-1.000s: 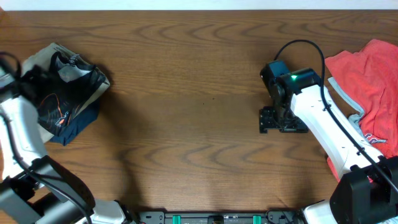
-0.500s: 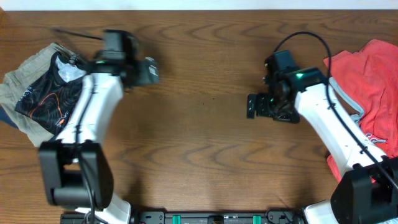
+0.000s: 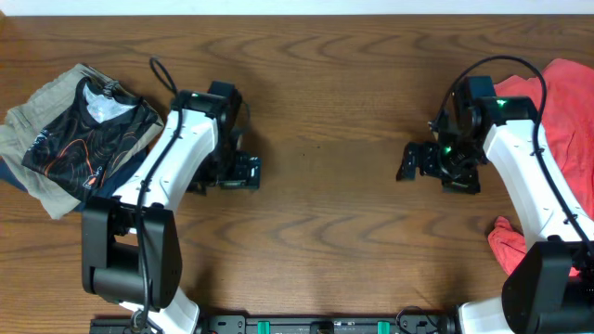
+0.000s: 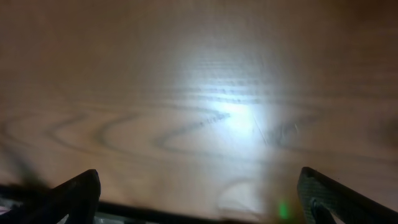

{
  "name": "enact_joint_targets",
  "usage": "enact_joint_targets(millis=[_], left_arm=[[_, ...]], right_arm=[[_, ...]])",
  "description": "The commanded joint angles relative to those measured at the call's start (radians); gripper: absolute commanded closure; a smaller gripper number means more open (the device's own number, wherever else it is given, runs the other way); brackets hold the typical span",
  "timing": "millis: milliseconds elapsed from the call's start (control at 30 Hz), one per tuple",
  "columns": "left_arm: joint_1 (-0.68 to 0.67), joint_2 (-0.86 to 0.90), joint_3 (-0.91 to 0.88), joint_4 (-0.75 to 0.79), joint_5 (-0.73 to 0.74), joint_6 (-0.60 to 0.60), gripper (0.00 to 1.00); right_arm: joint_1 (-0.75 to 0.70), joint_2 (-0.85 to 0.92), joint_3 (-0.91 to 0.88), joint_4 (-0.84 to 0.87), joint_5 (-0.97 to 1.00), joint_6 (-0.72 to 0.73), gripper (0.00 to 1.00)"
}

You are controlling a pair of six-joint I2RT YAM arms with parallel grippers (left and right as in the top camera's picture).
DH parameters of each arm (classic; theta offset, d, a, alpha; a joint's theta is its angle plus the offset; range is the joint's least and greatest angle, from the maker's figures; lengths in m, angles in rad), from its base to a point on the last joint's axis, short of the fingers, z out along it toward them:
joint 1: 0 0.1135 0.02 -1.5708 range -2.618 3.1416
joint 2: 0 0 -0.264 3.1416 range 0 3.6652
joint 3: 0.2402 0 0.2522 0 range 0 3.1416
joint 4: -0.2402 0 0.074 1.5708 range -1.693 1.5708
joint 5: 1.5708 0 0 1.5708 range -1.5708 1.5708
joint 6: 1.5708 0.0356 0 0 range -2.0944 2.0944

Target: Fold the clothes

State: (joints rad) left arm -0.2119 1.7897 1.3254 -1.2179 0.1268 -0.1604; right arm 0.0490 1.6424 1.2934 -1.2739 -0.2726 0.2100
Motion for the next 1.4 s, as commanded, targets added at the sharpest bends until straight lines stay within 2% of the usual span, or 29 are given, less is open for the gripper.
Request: enact_joint_targets(millis=[0,333,533,667,767,900,1033,1167,1367], left_arm=[[0.019,-0.002,0.002,-0.07,-0.003,-0.027,0.02],[0.018,-0.095,-0.001,-0.196,-0.004,-0.013,0.02],[0.018,-0.315,-0.083,-0.167,-0.003,-0.018,0.02],[0.018,-0.581,-0.21,-0.063,-0.003,-0.041,0.02],[0.018,-0.846,-0.32,0.056,-0.003,-0.044,0.02],[0.018,-1.202,-0.435,0.191,-0.007,-0.043,0.02],[0.018,-1.444,-0.459,0.254,-0.025,-0.043,0.02],[0.018,-1.608,-0.459,0.248,-0.025,-0.043,0.02],[0.018,-1.713,-0.459,0.221,-0.025,-0.043,0.02]], right_arm=[[-0.004,-0.016,-0.016,-0.027,0.003,-0.036,0.01],[0.018,-0.018,-0.154,-0.095,0.003,-0.045,0.01],[0.042,-0.101,-0.315,-0.033,-0.016,-0.047,0.01],[0.069,-0.252,-0.401,0.031,-0.049,-0.03,0.01],[0.101,-0.46,-0.458,0.124,-0.029,-0.01,0.01],[0.155,-0.768,-0.511,0.253,0.106,0.006,0.01],[0.164,-0.995,-0.525,0.324,0.192,0.006,0.01],[0.164,-1.154,-0.525,0.309,0.194,0.006,0.01],[0.164,-1.259,-0.525,0.284,0.194,0.006,0.01]])
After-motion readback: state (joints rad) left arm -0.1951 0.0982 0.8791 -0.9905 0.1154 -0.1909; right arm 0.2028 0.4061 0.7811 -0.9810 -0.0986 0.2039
